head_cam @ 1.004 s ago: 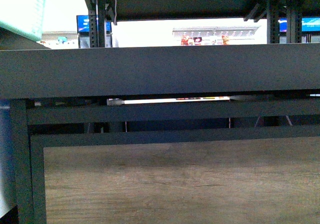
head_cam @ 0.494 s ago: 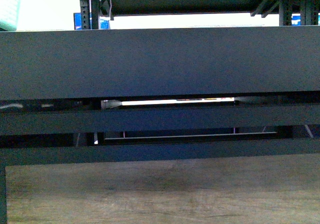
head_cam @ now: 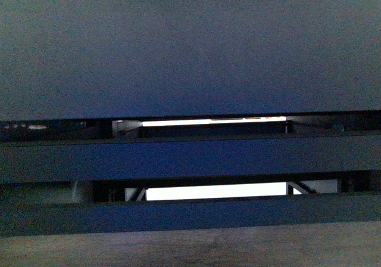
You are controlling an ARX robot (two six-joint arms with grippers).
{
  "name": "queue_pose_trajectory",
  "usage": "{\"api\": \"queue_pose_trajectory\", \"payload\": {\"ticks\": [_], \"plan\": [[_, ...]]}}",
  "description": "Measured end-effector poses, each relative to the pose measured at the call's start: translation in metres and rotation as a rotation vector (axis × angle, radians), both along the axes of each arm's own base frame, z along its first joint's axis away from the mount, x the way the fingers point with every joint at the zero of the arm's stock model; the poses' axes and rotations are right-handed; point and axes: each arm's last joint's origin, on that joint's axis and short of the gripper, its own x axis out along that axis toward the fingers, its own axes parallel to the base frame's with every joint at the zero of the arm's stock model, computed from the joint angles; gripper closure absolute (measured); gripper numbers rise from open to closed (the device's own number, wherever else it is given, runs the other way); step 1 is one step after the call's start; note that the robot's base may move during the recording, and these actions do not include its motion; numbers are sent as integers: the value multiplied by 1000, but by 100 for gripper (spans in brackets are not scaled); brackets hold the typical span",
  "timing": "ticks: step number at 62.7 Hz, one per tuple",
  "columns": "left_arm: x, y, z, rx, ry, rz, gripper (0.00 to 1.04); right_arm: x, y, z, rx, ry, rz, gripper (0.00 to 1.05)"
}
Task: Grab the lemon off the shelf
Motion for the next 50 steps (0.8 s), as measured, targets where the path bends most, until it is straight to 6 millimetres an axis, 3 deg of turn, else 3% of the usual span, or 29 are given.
{"api": "queue_pose_trajectory", "payload": {"ticks": [50], "plan": [[0, 0, 0, 0, -1, 0, 8, 0, 0, 0, 0, 0, 0, 2]]}}
